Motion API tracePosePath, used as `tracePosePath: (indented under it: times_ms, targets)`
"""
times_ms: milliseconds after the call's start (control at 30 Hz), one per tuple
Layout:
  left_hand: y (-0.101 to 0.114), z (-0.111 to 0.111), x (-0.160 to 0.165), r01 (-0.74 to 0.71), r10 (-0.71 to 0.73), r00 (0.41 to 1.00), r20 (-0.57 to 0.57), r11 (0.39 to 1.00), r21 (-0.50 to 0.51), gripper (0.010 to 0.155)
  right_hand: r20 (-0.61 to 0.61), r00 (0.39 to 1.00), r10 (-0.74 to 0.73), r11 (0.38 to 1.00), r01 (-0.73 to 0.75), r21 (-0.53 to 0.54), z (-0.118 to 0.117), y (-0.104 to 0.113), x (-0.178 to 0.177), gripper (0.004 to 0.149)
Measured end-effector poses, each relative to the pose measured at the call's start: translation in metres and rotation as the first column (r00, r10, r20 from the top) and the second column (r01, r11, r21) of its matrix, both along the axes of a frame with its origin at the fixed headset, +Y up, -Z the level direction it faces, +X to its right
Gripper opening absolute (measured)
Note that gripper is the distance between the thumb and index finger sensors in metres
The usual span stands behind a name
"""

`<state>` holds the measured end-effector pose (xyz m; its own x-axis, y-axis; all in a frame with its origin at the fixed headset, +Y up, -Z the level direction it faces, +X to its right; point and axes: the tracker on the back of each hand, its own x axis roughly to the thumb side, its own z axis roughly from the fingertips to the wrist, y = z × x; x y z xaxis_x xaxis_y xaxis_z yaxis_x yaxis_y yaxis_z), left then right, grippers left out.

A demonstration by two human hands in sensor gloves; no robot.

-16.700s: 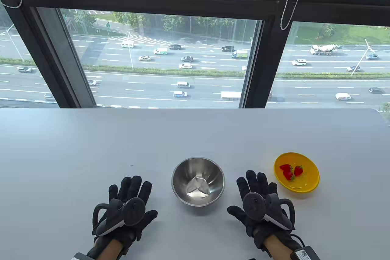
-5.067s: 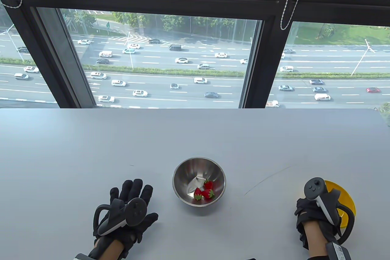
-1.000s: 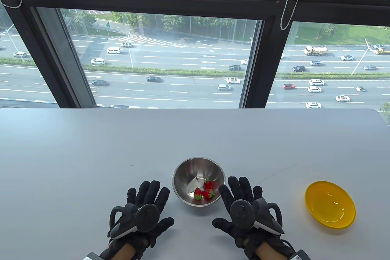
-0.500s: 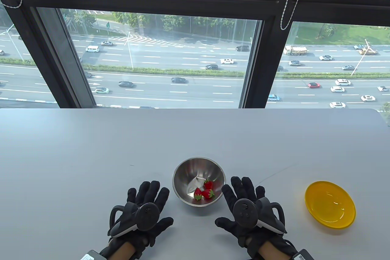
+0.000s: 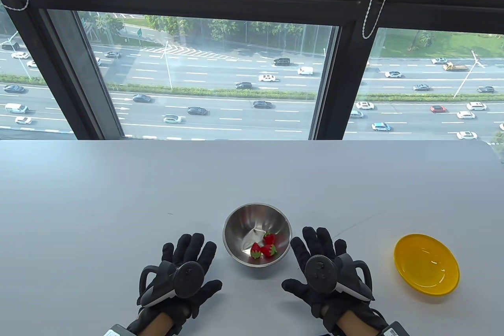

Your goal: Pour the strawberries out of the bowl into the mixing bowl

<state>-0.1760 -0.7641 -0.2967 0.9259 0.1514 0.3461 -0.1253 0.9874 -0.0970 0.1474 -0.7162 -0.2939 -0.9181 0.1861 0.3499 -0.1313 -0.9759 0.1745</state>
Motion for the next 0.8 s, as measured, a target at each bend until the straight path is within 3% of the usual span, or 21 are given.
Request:
tracePosePath:
  times_ms: [800]
  targets:
    - [0.0015,-0.0004,-0.0051,0.012,-0.012,1.000,-0.025,1.000,-0.013,0.090,-0.015,1.000,0.009,1.000,-0.009,-0.024,0.0003,-0.0022,-0.0038,0.093]
